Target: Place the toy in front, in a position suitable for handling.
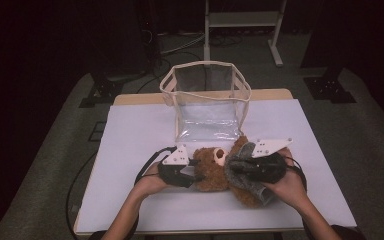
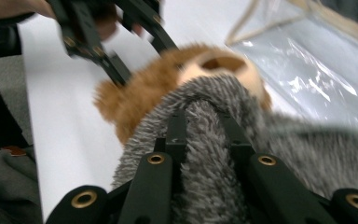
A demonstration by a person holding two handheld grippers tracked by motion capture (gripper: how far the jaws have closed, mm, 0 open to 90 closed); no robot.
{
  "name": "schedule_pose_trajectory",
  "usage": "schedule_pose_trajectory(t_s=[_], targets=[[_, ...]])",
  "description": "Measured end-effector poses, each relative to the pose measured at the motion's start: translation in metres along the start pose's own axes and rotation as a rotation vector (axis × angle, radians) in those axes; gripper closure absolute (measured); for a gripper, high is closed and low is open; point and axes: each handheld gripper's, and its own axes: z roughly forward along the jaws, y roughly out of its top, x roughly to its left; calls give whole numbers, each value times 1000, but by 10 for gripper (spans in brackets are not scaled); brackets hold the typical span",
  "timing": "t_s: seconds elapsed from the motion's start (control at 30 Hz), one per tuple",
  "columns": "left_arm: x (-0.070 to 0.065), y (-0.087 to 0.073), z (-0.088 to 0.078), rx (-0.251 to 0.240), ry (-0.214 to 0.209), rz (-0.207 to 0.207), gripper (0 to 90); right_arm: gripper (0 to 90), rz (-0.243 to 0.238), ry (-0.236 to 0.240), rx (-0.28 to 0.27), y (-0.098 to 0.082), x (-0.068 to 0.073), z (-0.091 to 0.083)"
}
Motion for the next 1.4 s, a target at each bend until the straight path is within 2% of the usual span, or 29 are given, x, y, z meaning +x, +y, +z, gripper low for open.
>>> schedule_pose_trajectory(t_s=[0.13,0.23,0.37,0.43,0.57,0.63,0.7,0.83,0.9,0.97,1.03,1.13,1.27,1.4], targets=[[2,1,1,0,16,-4,481,764,-51,16,3,19,11,9],[3,1,1,-8,18,-11,479,764,-86,49,4,31,19,22],[6,-1,0,-16,21,-22,465,760,-100,66,9,32,21,29],[6,-2,-1,-22,19,-24,459,753,-86,64,2,29,18,26],[6,-1,-1,-18,16,-21,449,697,-76,16,-6,16,11,12],[5,-1,0,-16,12,-21,446,632,-66,-22,-7,8,6,6],[4,-1,0,-15,2,-18,445,582,-59,-40,-6,3,2,3],[1,1,2,-4,-6,-8,445,519,-45,-38,-2,-2,1,6],[0,1,3,1,-5,-7,446,512,-64,-57,15,-1,5,13],[0,0,3,9,-5,-8,445,541,-75,-81,23,0,7,19],[1,-1,3,7,-8,-9,444,632,-82,-115,31,1,10,21],[2,-1,2,-1,-8,-7,437,722,-78,-120,43,1,10,19],[2,0,0,-7,-3,2,439,757,-48,-57,32,6,9,6],[0,3,2,-10,-10,-1,450,757,-72,-5,13,25,17,1]])
